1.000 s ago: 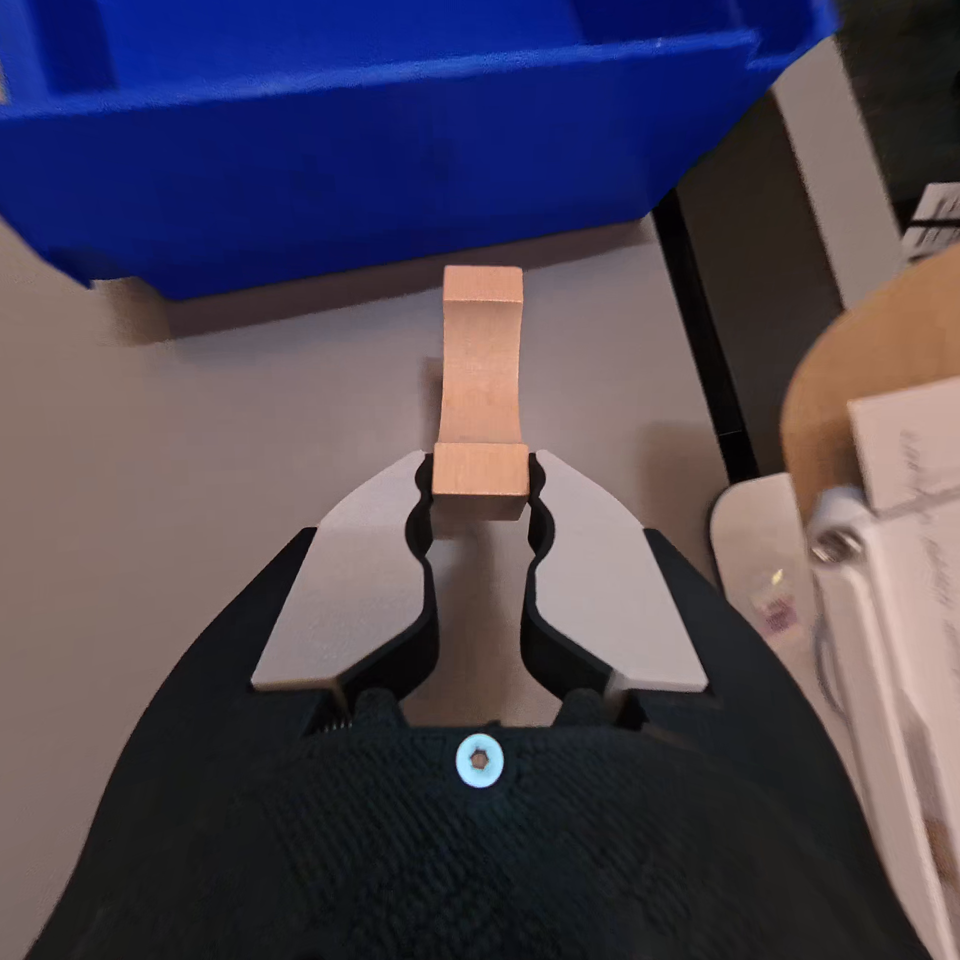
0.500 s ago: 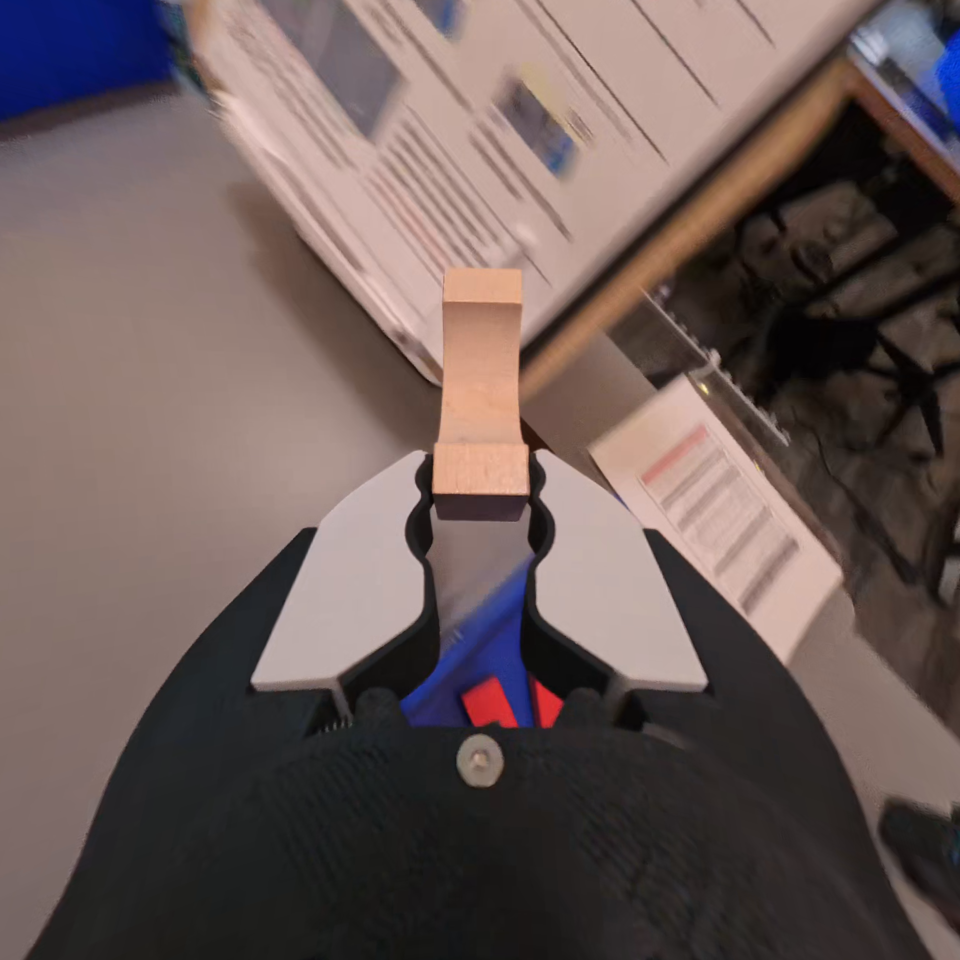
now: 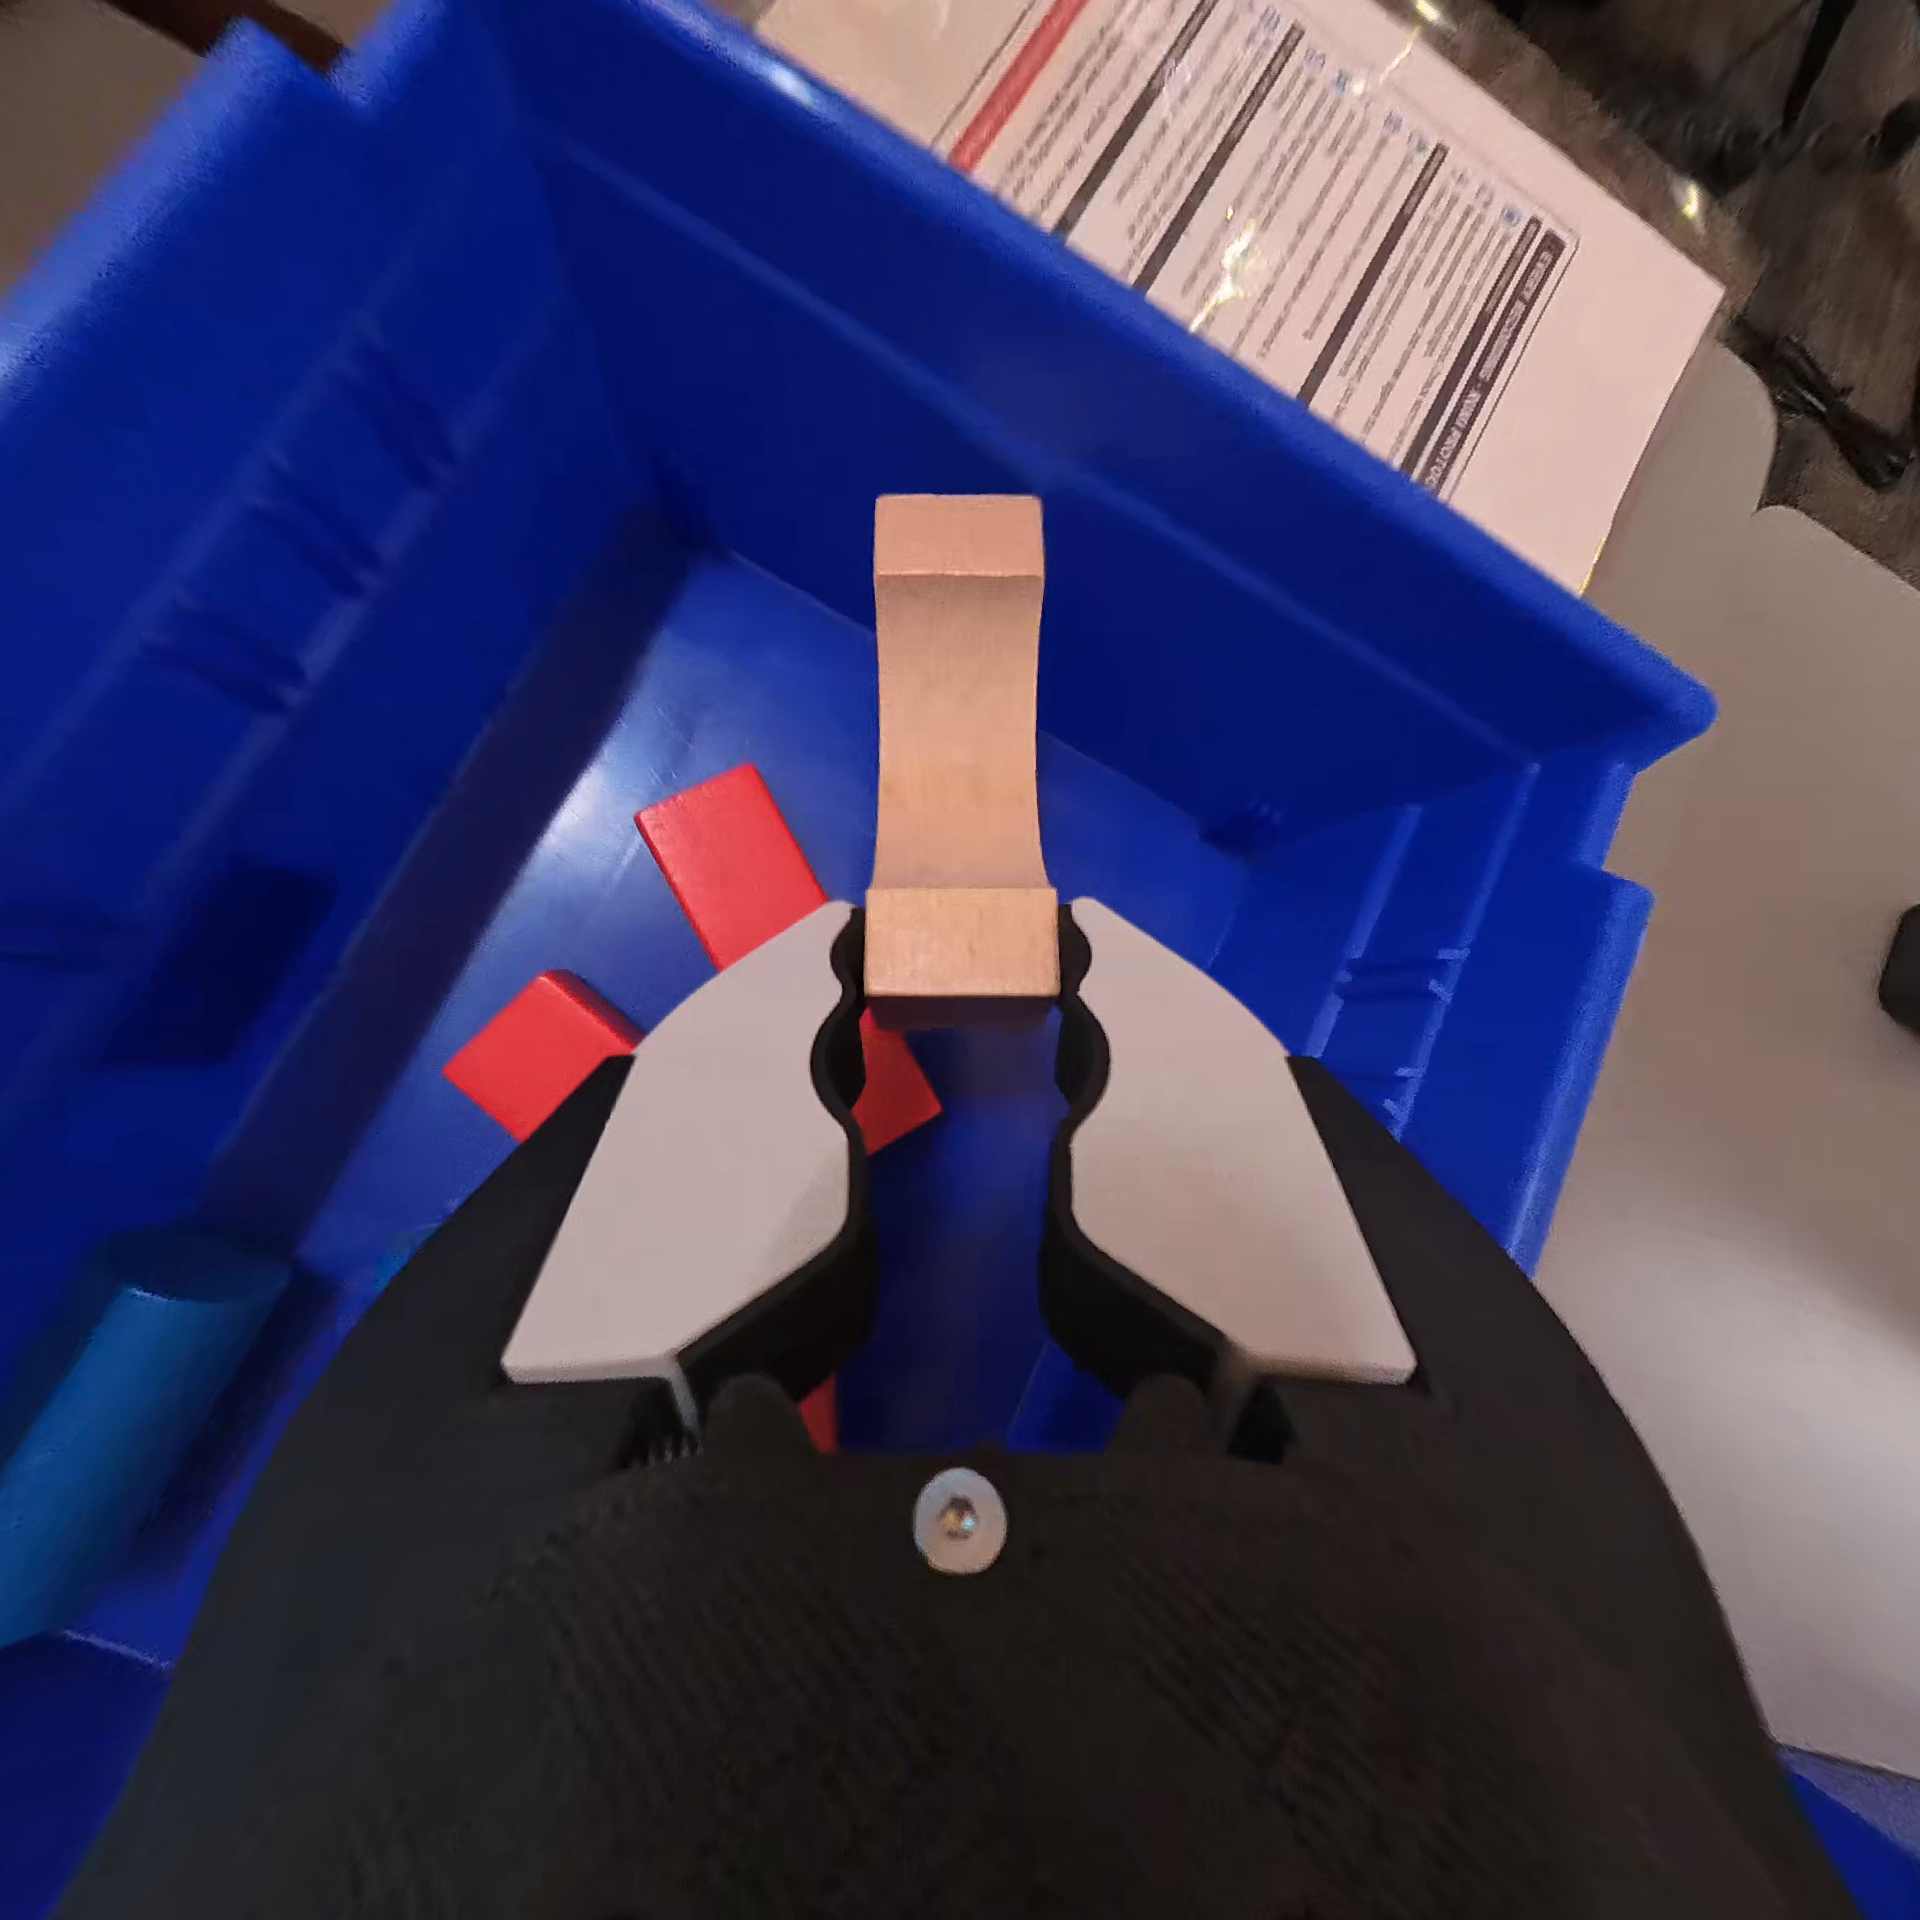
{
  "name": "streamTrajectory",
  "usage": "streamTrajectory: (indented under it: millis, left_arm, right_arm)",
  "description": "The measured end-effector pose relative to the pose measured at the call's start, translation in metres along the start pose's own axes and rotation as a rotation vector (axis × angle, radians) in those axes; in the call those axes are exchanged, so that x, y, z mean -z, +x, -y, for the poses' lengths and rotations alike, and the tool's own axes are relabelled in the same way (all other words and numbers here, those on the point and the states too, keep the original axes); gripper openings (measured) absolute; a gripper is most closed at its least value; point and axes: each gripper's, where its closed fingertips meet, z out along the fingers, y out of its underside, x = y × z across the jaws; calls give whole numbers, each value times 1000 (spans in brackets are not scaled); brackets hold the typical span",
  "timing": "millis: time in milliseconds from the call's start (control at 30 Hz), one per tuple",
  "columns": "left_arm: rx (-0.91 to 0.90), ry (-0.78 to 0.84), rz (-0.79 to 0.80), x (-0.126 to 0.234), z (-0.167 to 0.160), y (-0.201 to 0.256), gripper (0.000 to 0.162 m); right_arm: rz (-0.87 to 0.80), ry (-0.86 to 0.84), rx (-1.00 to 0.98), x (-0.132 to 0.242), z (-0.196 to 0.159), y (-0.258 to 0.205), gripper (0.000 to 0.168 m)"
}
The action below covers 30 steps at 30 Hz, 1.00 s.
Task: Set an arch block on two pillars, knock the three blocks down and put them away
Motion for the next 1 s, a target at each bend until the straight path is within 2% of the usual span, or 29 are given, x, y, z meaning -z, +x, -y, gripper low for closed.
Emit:
streamTrajectory:
  millis: [333,467,600,733,933,1000]
  left_arm:
    - [-29,-47,-13,-17,0,10,73]
    - [-30,-58,-35,-28,0,13,73]
    - [-30,-58,-51,-42,10,14,73]
    - [-49,-51,-90,-69,34,12,78]
    - [-98,4,-133,-137,93,15,84]
    - [-92,39,-92,-165,114,11,93]
  right_arm:
    - [-76,-157,101,-20,-32,8,35]
    - [-68,-100,118,-10,-29,1,41]
    - [-43,26,86,34,-18,-10,50]
    - [-48,113,57,96,-31,-26,57]
    - [-35,384,-96,168,-60,-68,58]
    - [-26,418,-117,179,-72,-82,58]
